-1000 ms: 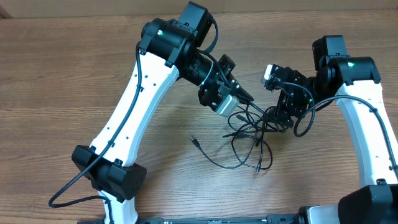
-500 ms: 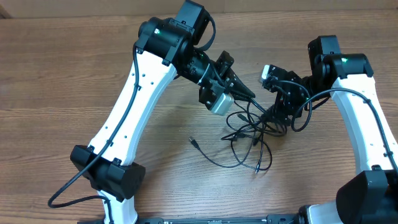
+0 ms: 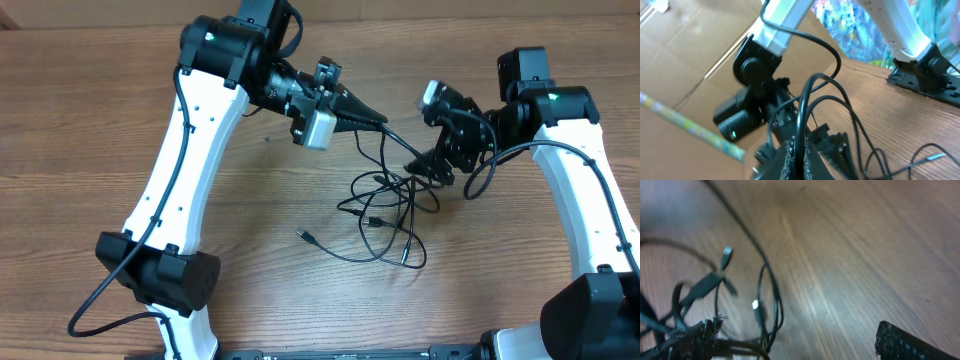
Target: Untangle cables
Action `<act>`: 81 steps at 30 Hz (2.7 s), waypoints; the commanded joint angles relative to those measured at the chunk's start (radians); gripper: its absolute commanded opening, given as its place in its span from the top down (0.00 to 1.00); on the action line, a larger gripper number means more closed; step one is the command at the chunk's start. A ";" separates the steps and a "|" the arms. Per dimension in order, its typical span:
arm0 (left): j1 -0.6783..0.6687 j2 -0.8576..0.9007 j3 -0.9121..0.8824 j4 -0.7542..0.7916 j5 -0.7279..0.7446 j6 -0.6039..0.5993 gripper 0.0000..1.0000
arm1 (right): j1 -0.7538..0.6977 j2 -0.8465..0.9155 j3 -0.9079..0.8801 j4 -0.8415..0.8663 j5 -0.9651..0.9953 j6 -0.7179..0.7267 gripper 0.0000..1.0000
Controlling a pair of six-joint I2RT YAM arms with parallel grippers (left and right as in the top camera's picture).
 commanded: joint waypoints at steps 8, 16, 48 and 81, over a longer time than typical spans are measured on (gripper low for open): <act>0.177 -0.035 0.027 0.004 0.080 -0.302 0.96 | -0.001 0.000 0.003 0.124 -0.028 0.482 0.00; 0.198 -0.039 0.027 0.017 0.172 -0.300 0.96 | -0.001 0.000 0.002 0.120 -0.037 0.483 0.00; 0.062 -0.258 0.027 0.404 0.172 -0.314 0.96 | 0.084 0.002 -0.092 0.061 -0.049 0.497 0.00; 0.347 -0.326 0.027 0.402 0.171 -0.495 0.96 | -0.265 0.002 -0.093 0.098 0.208 0.700 0.00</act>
